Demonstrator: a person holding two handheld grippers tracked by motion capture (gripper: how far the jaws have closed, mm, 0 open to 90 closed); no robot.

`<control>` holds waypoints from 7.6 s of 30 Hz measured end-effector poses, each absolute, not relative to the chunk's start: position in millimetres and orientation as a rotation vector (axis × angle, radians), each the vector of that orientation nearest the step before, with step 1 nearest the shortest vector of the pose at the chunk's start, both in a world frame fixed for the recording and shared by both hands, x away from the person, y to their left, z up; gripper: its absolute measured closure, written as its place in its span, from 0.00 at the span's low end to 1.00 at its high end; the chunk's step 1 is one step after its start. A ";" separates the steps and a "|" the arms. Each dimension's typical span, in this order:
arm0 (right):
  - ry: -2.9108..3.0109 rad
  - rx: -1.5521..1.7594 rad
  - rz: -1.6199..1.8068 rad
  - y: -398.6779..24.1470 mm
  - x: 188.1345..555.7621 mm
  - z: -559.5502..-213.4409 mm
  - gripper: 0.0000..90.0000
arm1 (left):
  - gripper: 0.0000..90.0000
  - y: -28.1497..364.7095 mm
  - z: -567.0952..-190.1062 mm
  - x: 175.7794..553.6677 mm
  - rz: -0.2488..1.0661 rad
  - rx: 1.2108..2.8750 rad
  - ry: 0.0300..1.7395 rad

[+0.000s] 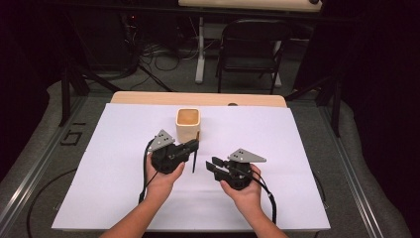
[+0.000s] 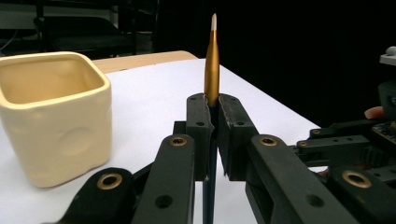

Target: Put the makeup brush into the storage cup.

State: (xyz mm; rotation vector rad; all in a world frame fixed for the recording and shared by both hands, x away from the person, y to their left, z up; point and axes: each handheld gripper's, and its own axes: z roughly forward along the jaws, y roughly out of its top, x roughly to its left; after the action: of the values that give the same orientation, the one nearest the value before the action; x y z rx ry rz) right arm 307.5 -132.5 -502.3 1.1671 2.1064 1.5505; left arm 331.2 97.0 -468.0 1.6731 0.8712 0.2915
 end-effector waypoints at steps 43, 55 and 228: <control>2.147 1.262 1.647 -123.5 310.2 -507.0 0.88 | 0.93 74.9 -478.5 321.1 0.225 1.668 0.836; 2.145 1.272 1.653 -123.7 310.7 -507.3 0.93 | 0.93 74.6 -479.6 320.9 0.222 1.671 0.834; 2.129 1.109 1.216 -166.9 306.7 -510.6 0.40 | 0.93 141.9 -426.0 376.0 0.548 1.719 0.947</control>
State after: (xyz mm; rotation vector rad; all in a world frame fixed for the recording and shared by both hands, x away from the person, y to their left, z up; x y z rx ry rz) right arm 306.7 -166.9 -510.6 1.1093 2.1289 1.2160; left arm 376.0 141.9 -426.0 1.7192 0.9470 0.5481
